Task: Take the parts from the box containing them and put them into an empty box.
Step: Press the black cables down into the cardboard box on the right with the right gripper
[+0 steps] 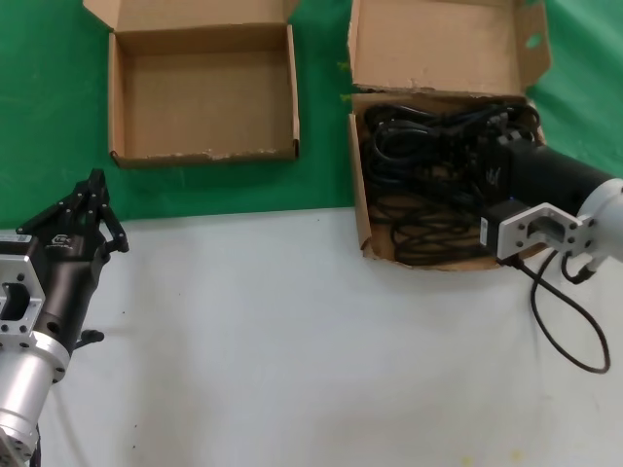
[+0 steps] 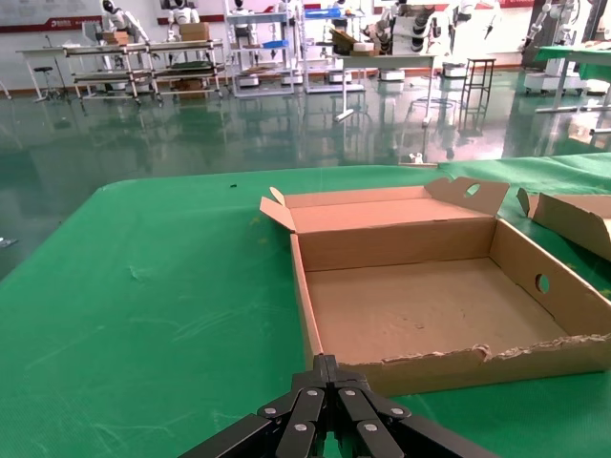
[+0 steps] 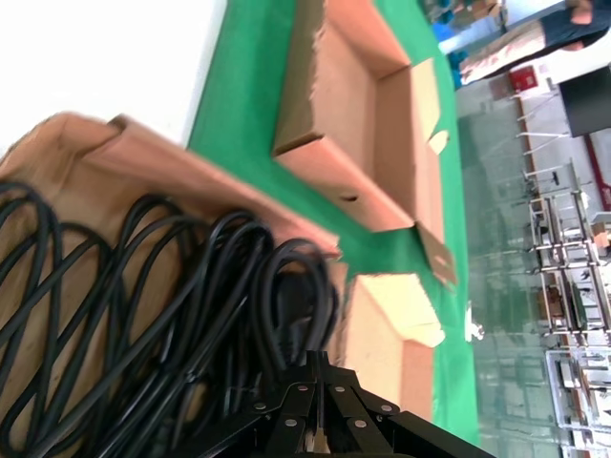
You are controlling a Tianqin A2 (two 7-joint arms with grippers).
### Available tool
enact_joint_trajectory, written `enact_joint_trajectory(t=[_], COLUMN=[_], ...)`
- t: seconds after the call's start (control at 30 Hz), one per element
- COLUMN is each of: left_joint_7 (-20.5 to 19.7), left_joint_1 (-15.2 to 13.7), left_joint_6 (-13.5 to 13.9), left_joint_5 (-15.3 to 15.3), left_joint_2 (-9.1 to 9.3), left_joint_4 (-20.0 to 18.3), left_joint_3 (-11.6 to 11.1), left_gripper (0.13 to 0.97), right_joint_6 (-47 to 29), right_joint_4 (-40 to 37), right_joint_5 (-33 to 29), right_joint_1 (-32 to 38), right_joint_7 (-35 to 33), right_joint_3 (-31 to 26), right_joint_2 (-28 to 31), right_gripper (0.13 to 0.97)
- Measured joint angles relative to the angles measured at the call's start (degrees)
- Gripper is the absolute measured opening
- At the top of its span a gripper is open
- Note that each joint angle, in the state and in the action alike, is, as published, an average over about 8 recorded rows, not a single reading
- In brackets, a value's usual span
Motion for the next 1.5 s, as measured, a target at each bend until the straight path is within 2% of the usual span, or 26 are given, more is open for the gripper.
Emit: enact_joint_trajectory(t=[0.33, 0.57, 0.87, 1.17, 1.43, 1.5], left_joint_7=[0.0, 0.0, 0.0, 0.0, 0.0, 0.0], left_joint_1=[0.0, 0.0, 0.0, 0.0, 0.0, 0.0], left_joint_6=[0.0, 0.0, 0.0, 0.0, 0.0, 0.0], left_joint_5=[0.0, 0.0, 0.0, 0.0, 0.0, 0.0], left_joint_2=[0.0, 0.0, 0.0, 0.0, 0.0, 0.0], left_joint_4=[0.0, 0.0, 0.0, 0.0, 0.0, 0.0], left_joint_3=[0.0, 0.0, 0.0, 0.0, 0.0, 0.0], left_gripper=[0.145, 0.145, 0.145, 0.145, 0.145, 0.145], right_joint_6=[1.26, 2.3, 3.26, 3.65, 4.16, 4.34], right_joint_4=[4.5, 3.91, 1.92, -0.38, -3.07, -3.66], right_joint_5=[0.0, 0.0, 0.0, 0.0, 0.0, 0.0], right_joint_1=[-0.43, -1.23, -1.12, -0.54, 0.43, 0.65], right_joint_7=[2.57, 2.1, 1.27, 0.89, 0.16, -0.07], right_joint_3=[0.0, 0.0, 0.0, 0.0, 0.0, 0.0], right_joint_2=[3.03, 2.62, 1.03, -1.04, -3.92, -4.6], right_gripper=[0.154, 0.155, 0.21, 0.331, 0.472, 0.467])
